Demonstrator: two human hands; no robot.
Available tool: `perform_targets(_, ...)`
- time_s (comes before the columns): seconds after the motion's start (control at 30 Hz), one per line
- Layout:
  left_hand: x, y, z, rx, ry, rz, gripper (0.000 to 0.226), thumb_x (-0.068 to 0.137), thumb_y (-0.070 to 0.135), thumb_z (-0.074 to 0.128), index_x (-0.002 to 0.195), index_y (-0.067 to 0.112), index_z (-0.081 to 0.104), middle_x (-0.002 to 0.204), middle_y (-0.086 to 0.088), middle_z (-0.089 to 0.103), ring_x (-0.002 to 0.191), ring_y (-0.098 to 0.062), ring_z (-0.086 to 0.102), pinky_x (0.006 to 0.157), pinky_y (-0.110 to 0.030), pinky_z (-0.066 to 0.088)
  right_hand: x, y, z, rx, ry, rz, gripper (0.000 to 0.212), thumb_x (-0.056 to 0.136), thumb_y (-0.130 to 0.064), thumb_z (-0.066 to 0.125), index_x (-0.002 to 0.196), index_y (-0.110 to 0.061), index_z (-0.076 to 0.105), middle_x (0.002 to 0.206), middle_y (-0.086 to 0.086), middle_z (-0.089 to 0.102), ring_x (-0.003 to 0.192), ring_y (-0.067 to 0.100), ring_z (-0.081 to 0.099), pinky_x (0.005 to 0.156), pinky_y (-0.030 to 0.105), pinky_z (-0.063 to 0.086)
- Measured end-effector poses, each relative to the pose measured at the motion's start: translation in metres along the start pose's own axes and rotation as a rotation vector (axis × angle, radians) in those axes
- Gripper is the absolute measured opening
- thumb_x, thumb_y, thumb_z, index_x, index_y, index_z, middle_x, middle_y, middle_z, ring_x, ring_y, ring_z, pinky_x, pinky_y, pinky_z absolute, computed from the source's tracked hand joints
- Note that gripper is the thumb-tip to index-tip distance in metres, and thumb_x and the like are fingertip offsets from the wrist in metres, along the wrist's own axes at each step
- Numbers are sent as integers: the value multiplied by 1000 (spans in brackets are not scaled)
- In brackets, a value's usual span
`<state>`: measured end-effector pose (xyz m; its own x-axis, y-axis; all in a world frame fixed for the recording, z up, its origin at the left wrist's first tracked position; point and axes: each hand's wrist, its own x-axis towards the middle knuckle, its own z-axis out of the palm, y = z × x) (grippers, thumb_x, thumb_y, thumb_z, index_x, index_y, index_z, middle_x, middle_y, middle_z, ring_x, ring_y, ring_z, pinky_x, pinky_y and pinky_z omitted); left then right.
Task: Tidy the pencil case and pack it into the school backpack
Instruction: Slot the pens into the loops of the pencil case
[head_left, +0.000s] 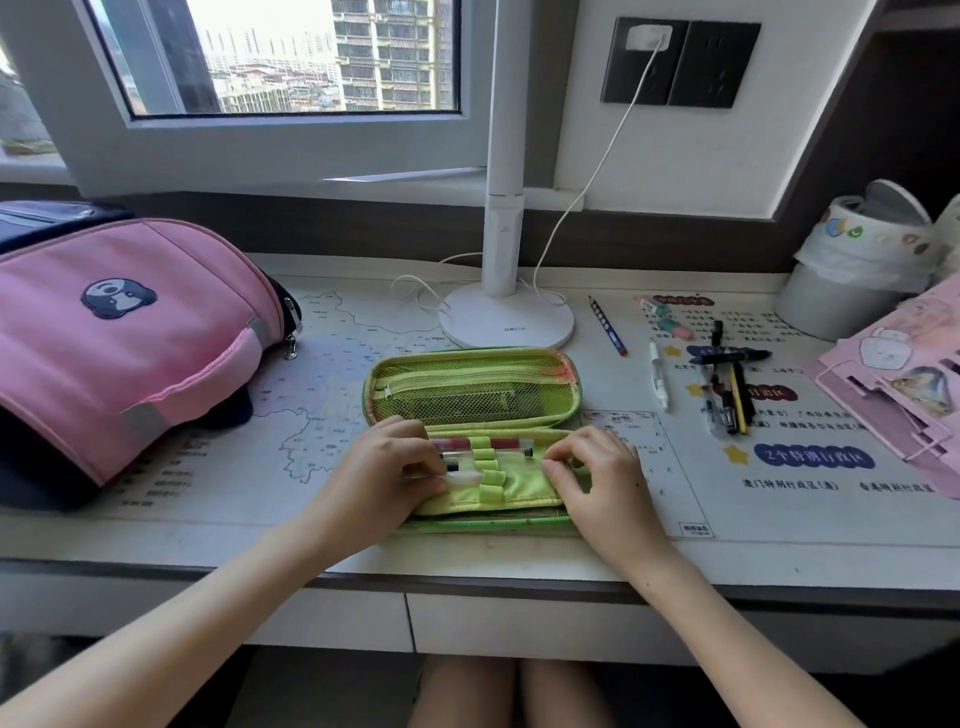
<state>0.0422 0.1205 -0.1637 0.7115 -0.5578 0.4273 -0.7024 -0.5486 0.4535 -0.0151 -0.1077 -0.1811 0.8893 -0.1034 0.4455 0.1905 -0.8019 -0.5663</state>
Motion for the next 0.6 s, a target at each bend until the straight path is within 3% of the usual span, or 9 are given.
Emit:
perform_targets(0.17,9,8,7,11,-29,8,12,69,21,77,65,14,69,65,11,51,67,-4,41,61,-13,34,0,2,-2,28,-22,0,7,82,-15,68,88,-14,65,84,-8,56,82,14,53,81,43,46)
perform_targets(0.3,13,14,10,10,-28,5,15,71,26,76,62,16,67,62,22,41,69,9,40,60,-13,31,-1,3,-1,30,-31,-13,5,83,-14,66,87,-14,64,85,-8,56,83,14,54,81,46,46)
perform_targets(0.43,11,13,2,36,-34,10,14,70,31,76,68,20,69,69,22,44,73,-5,44,64,-14,34,0,2,-7,29,-94,-14,7,86,-19,63,92,-16,65,90,-8,59,89,12,55,85,41,46)
perform_targets(0.53,17,12,-7,-24,-15,-23,21,66,44,71,75,25,70,75,21,48,77,-6,47,67,-17,36,15,4,-21,-23,60,-7,6,86,-17,63,85,-13,67,84,-3,65,81,16,60,76,37,48)
perform_targets(0.6,24,10,-13,-60,10,-26,26,65,51,61,73,28,69,74,17,51,78,-4,49,67,-20,37,39,17,-28,-68,182,100,16,89,-16,58,80,-8,67,79,6,67,75,23,61,66,34,48)
